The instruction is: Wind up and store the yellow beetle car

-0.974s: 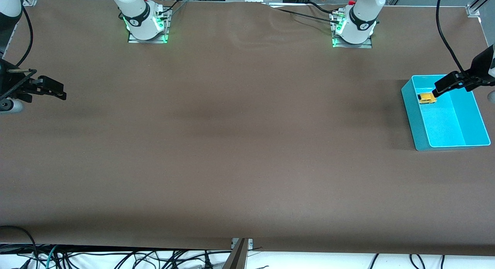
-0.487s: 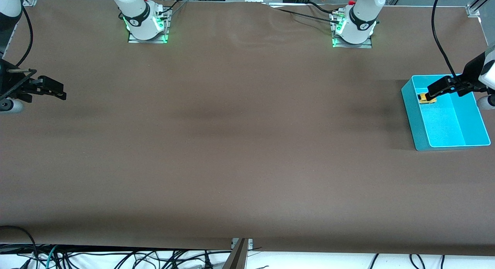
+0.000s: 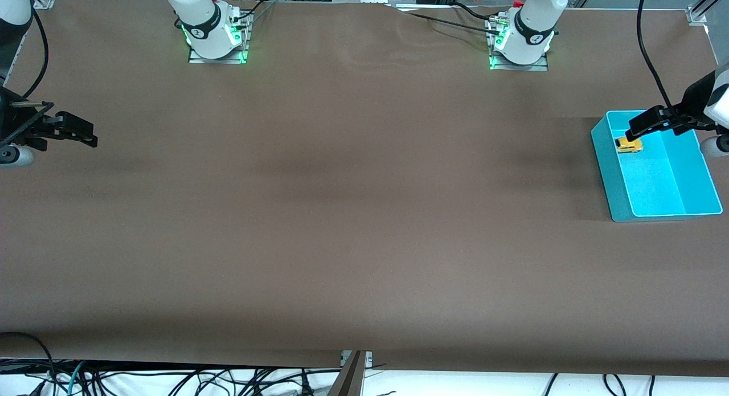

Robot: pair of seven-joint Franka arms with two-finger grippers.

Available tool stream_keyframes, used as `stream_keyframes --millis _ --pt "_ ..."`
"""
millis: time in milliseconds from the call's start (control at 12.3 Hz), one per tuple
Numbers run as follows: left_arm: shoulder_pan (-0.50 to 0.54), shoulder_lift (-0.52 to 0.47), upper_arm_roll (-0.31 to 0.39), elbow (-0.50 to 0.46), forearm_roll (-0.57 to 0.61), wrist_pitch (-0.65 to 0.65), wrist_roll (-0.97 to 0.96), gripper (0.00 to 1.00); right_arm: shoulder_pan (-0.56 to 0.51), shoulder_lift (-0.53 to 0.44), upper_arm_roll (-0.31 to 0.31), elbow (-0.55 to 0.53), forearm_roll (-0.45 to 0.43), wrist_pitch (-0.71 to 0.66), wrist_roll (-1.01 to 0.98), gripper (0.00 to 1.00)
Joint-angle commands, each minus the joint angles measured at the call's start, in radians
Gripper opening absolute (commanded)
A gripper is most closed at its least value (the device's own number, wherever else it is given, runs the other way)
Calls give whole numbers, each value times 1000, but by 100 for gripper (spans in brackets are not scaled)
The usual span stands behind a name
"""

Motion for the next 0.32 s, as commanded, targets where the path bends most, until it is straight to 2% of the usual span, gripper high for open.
stream_keyframes --millis 0,244 --pt "-8 -4 5 15 -18 -25 12 100 -3 -12 -2 -11 -1 -7 10 100" --pt "-7 -3 0 15 -18 -25 11 100 -3 -12 -2 -11 -1 -7 9 100"
